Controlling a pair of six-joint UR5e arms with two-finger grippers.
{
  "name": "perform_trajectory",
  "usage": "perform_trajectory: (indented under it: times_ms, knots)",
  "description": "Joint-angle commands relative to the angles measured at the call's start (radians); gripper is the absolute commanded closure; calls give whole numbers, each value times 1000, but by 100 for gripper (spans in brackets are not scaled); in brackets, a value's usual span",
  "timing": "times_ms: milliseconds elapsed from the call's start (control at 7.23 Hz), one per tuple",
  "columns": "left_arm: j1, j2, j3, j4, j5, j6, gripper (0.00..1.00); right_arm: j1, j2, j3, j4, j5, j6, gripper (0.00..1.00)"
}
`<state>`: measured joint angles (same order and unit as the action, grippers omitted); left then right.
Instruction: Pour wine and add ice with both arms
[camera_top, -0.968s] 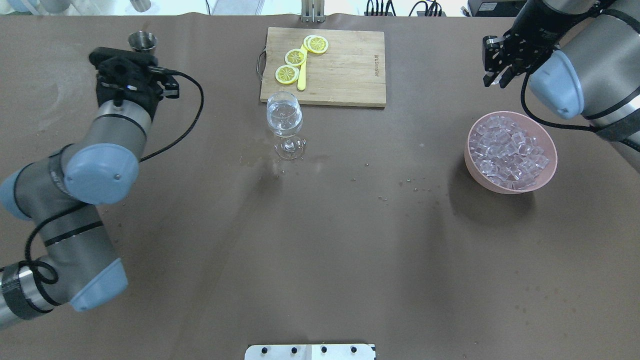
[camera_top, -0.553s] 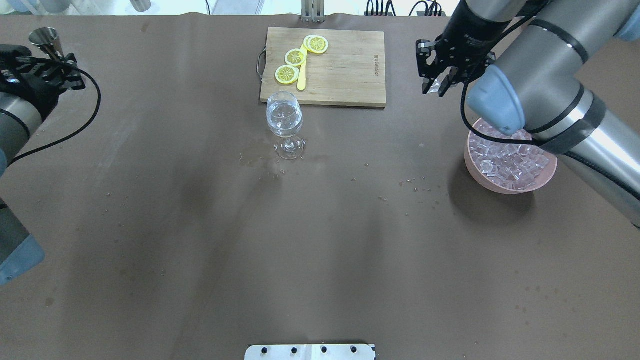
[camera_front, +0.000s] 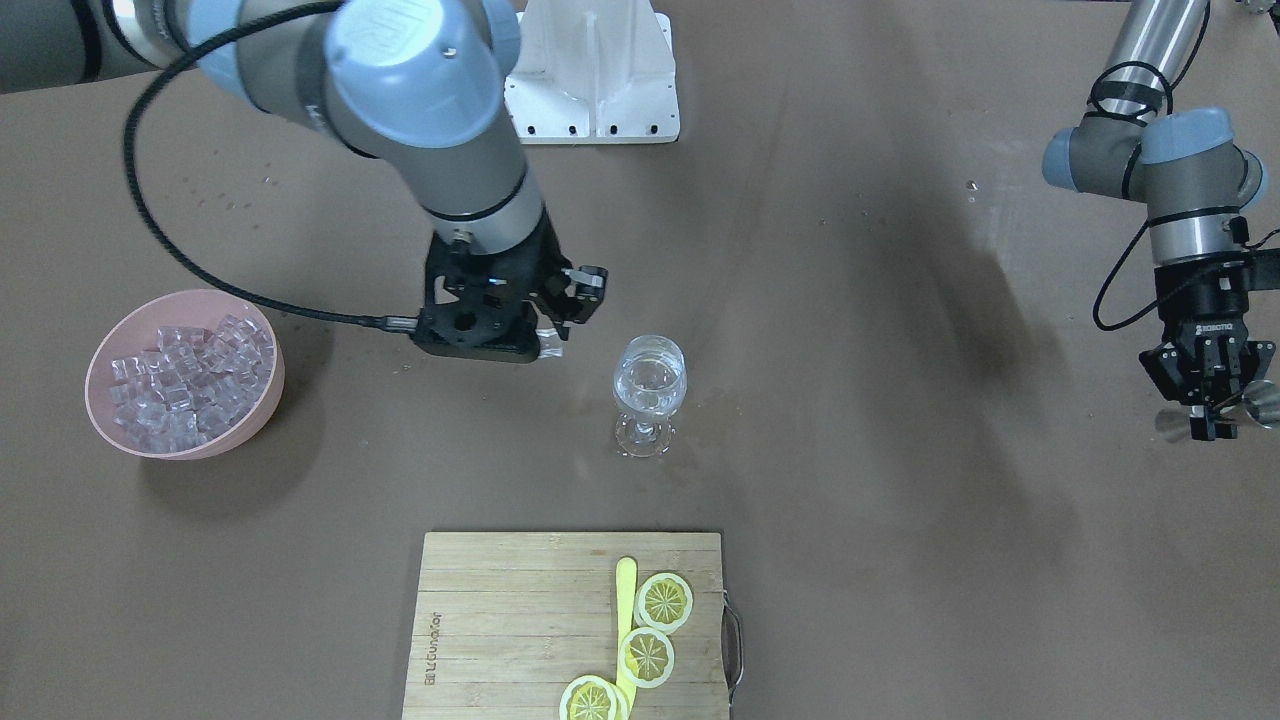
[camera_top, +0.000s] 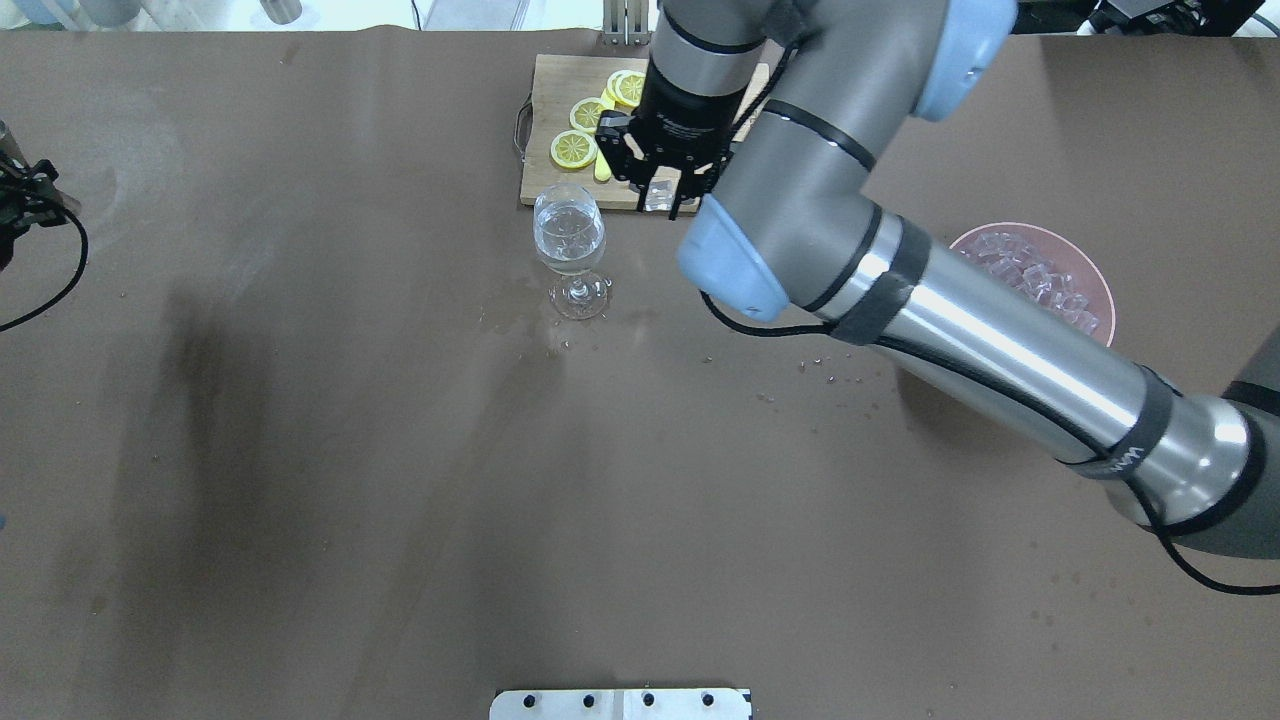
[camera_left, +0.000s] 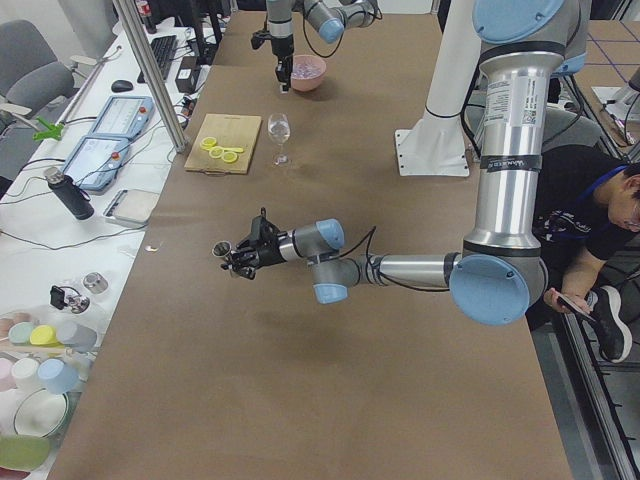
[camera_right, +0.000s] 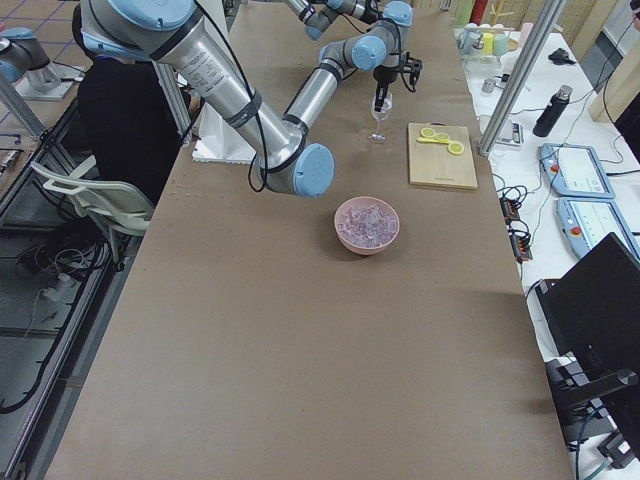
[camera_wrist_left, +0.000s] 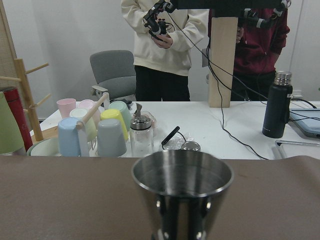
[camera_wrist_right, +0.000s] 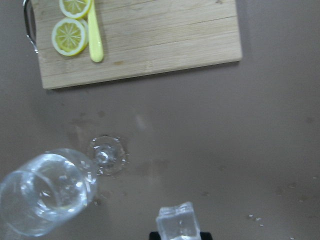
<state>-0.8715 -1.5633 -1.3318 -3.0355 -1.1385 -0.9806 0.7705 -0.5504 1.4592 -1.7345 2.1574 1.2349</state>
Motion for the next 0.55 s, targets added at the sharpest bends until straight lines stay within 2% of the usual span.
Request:
perform_trajectory:
  times_ms: [0,415]
  knots:
    - [3,46,95,-154,-6,2,93,-36,171,-221,100,-31,89,100]
    - [17,46,174,-181,6,-4,92,-48,175,-264,148,-53,89,100]
